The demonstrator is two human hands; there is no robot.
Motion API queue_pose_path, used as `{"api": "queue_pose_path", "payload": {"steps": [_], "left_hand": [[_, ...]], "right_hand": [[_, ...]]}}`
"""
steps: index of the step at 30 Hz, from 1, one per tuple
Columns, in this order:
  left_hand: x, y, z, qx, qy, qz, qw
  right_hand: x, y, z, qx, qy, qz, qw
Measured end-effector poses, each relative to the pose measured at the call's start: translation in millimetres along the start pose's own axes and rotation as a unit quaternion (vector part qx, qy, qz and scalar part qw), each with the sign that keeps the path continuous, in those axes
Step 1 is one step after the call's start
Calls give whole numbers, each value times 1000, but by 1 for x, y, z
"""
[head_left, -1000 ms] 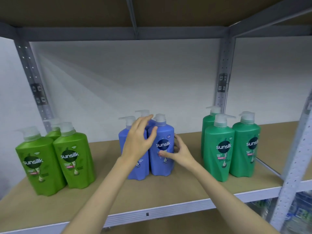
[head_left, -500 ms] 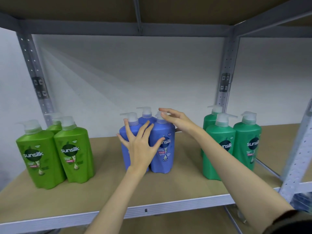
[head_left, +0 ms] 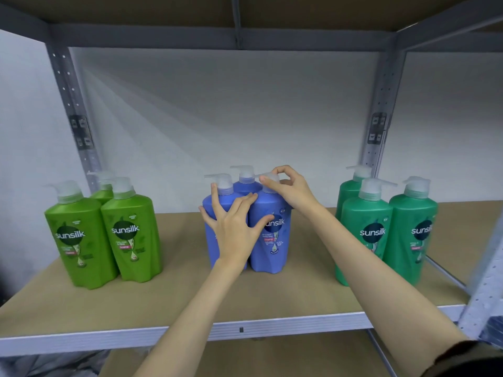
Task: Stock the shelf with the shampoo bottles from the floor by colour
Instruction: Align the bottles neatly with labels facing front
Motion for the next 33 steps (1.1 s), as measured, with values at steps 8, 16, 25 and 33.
{"api": "queue_pose_path", "payload": {"steps": [8, 16, 25, 33], "left_hand": [[1, -2, -1, 15, 7, 4, 1000], [1, -1, -2, 12, 11, 4, 1000], [1, -1, -1, 8, 16, 4, 1000], [8, 0, 1, 0, -20, -31, 999]], "right_hand": [[6, 8, -2, -44, -37, -30, 998], [4, 7, -2, -49, -27, -23, 998], [5, 8, -4, -43, 9, -11, 999], [33, 0, 13, 62, 60, 24, 996]]}}
Point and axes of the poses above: each hand's wrist, its own x-axis away from the middle knuckle, its own z-axis out of the back of the hand, y = z × x, the point moved 8 cm from there along -x, towards the middle knuckle, and after that the axes turned 1 degree about -x, right-handed, at the moved point
